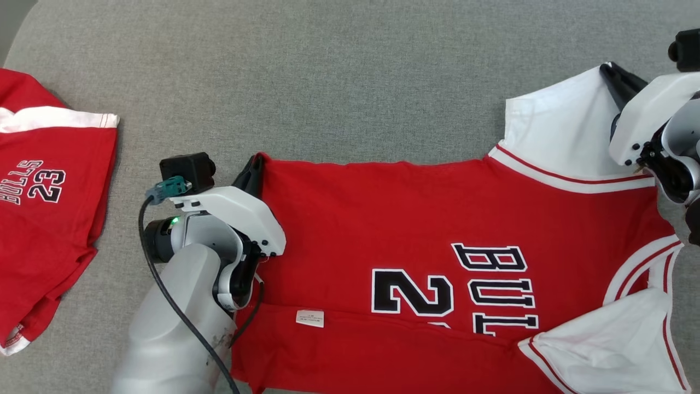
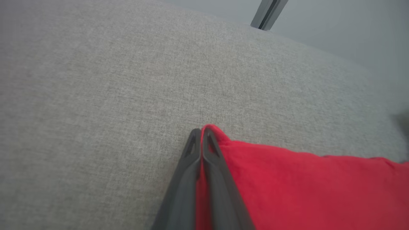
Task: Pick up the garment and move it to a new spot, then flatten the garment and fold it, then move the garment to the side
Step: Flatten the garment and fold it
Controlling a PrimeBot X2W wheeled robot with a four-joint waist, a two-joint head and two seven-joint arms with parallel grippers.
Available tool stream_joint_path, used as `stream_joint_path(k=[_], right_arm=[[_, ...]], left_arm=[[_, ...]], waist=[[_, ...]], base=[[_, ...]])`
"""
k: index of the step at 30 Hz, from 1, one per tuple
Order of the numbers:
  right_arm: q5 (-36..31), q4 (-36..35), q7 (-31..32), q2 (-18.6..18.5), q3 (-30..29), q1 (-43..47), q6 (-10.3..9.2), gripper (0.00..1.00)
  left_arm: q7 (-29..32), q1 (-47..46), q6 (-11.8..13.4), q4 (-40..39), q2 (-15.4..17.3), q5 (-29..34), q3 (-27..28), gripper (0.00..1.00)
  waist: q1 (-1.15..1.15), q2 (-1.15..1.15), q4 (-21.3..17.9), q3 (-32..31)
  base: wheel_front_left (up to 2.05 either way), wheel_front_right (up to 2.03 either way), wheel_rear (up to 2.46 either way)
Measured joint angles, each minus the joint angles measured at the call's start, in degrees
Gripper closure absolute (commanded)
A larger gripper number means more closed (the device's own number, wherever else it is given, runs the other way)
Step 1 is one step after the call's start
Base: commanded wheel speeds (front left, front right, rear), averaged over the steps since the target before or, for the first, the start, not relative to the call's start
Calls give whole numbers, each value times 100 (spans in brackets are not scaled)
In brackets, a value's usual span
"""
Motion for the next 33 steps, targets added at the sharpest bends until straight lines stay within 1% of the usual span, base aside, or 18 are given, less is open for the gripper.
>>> stream_joint_path(k=[2, 5, 9, 12, 15, 17, 19, 21, 26, 33], right_arm=[[0, 15, -270, -33, 85, -91, 0, 100], [-16, 85, -692, -57, 191, -210, 0, 100], [-52, 220, -1174, -40, 339, -310, 1, 100], [-134, 302, -1451, -9, 546, -324, 0, 100], [-141, 310, -1640, 27, 698, -304, 0, 100], [-138, 293, -1736, 35, 813, -257, 0, 100], [-129, 266, -1795, 38, 882, -136, 0, 100], [-77, 216, -1830, 37, 945, 15, 0, 100], [42, 18, -1866, 11, 999, 389, 0, 100], [115, -430, -1889, -85, 867, 912, 0, 100]], left_arm=[[10, -25, -42, 35, -3, -167, 87, 100], [51, -99, -91, 49, -2, -589, 247, 100], [51, -127, -91, 48, -3, -1133, 390, 100], [20, -194, -89, 57, -1, -1343, 411, 100], [-85, -220, -92, 79, 4, -1287, 334, 100], [-185, -220, -147, 85, 46, -1127, 220, 100], [-275, -211, -203, 79, 149, -945, 70, 100], [-339, -193, -208, 79, 290, -687, -113, 100], [-350, -61, -89, 23, 557, -291, -415, 100], [-38, 246, -7, -245, 868, -68, -684, 100]], waist=[[0, 0, -34, -30], [0, 0, -96, -76], [0, 0, -177, -135], [0, 0, -237, -179], [0, 0, -286, -231], [0, 0, -318, -274], [0, 0, -350, -328], [0, 0, -380, -396], [0, 0, -462, -598], [0, 0, -599, -867]], base=[[0, 0, 0], [0, 0, 0], [0, 0, 0], [0, 0, 0], [0, 0, 0], [0, 0, 0], [0, 0, 0], [0, 0, 0], [0, 0, 0], [0, 0, 0]])
